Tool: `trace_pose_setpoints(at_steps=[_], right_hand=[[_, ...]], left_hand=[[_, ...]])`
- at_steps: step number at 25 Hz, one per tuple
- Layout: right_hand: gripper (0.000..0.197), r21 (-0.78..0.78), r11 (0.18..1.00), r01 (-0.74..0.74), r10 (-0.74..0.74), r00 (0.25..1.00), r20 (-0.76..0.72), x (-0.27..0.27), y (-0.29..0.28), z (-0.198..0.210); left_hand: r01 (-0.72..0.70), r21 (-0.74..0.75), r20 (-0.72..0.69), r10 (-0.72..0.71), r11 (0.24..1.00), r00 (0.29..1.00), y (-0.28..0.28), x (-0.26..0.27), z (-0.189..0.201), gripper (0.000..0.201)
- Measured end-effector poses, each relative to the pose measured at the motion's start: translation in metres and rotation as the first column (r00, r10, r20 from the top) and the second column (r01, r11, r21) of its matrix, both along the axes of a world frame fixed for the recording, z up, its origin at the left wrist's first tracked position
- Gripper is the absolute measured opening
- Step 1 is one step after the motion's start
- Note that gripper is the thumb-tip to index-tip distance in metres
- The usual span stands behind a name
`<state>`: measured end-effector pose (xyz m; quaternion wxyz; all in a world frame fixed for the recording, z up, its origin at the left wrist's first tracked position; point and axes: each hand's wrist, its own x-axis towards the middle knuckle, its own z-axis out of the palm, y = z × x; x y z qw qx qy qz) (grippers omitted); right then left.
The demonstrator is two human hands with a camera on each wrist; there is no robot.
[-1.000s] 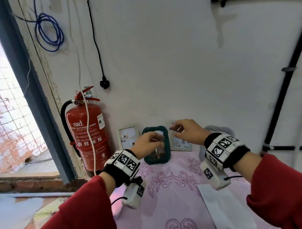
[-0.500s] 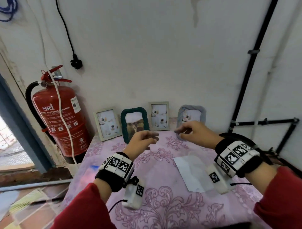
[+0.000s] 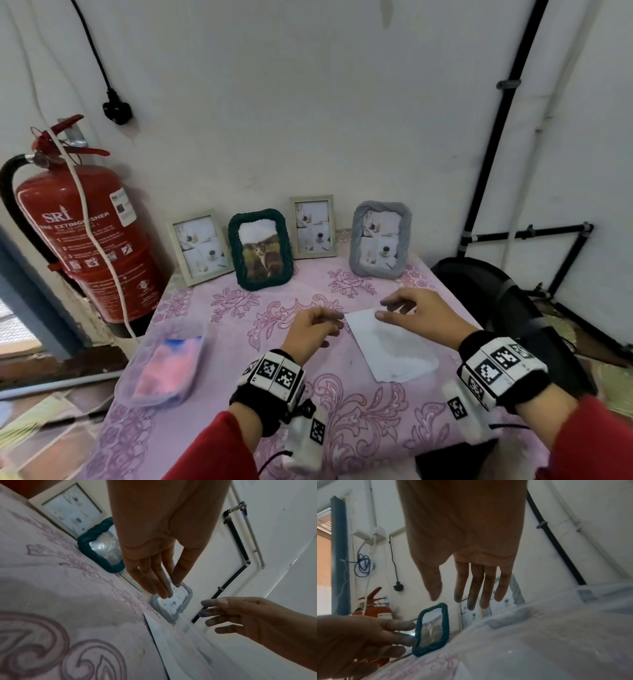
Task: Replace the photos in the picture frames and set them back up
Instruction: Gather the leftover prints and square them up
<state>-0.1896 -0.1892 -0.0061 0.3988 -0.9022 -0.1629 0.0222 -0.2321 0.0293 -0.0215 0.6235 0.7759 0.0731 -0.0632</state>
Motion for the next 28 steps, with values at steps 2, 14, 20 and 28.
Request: trace_pose_setpoints(at_steps=[2, 14, 20, 28], right_hand=[[0.042, -0.063, 0.998, 0.013, -0.014, 1.000, -0.011, -0.002, -0.006, -0.013], [0.085, -0.375, 0.926, 0.033, -0.088, 0.988, -0.129, -0.002, -0.027, -0.038], [0.090, -0.341, 0.940, 0.035, -0.083, 0.989, -0.126, 0.000, -0.029, -0.041], [0.086, -0.338, 0.938, 0.069, -0.103, 0.991, -0.084, -0.002, -0.030, -0.044]], left_hand=[[-0.034, -0.006, -0.036, 0.034, 0.999, 0.999, -0.007, 0.003, -0.009, 0.031], [-0.151, -0.234, -0.294, 0.078, 0.960, 0.953, -0.047, 0.019, -0.041, 0.043], [-0.164, -0.288, -0.311, 0.070, 0.944, 0.948, -0.053, 0.030, -0.045, 0.013], [-0.157, -0.250, -0.364, 0.057, 0.956, 0.930, -0.047, 0.036, -0.045, 0.016]])
